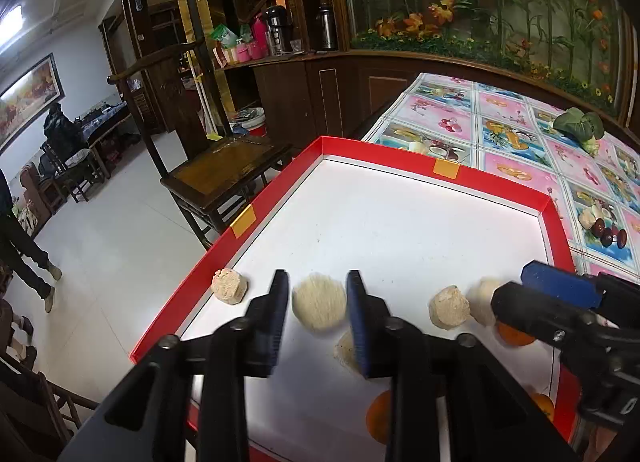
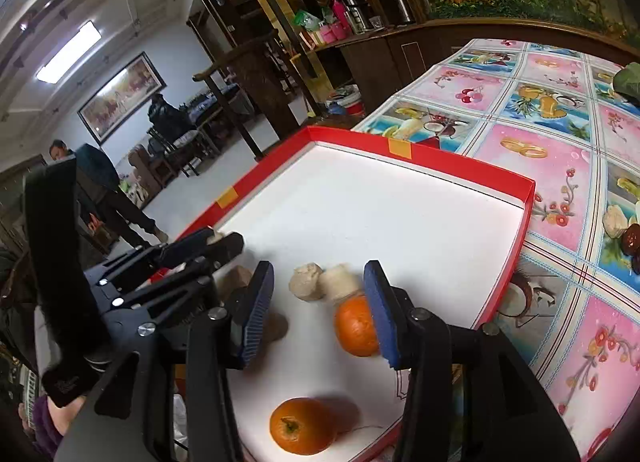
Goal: Organize fruits
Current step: 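Carry the cube and cake to the white tray and release them, then grasp a dark red date with the right gripper while the left gripper grasps another date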
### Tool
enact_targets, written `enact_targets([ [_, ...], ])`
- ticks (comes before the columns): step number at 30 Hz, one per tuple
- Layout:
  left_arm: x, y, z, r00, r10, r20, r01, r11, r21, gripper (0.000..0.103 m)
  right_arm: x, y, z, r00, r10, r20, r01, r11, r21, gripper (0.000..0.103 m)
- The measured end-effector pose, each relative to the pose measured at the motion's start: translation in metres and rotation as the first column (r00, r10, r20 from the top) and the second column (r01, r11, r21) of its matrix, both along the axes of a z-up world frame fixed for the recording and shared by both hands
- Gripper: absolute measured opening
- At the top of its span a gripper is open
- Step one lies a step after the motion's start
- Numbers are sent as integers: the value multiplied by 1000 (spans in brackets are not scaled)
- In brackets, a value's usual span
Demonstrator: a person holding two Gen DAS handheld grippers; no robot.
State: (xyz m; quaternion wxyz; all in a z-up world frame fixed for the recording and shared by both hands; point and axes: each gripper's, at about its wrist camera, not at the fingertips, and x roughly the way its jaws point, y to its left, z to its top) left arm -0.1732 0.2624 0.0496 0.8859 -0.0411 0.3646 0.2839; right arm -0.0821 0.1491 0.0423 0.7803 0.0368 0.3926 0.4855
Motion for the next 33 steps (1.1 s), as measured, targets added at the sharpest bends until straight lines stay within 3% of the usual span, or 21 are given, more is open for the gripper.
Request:
enact_targets([
  [7, -8, -2, 10, 999, 28, 27, -29, 999, 28, 57, 9, -18, 11, 999, -52, 12, 51, 997, 59, 49],
  [10, -8, -8, 14, 999, 21, 31, -22, 999, 37, 60, 19, -27, 12, 997, -81, -1, 81, 995, 60, 49],
  [16, -4, -21, 20, 1000, -8, 26, 7, 999, 47, 77, 39, -57, 17, 990, -142, 5, 141, 989, 52, 49],
  [25, 16, -67, 31, 987, -158, 35, 157, 987, 40, 79, 92, -170, 20, 948, -314, 52, 314, 949, 17, 49],
  [30, 49, -116, 31, 947, -321, 12, 320, 947, 34, 79, 119, -221, 11, 924, -378, 61, 382, 923, -56, 49],
  [33, 70, -138, 22, 924, -382, -14, 382, 924, 8, 79, 128, -228, 5, 927, -374, 33, 376, 922, -90, 49],
])
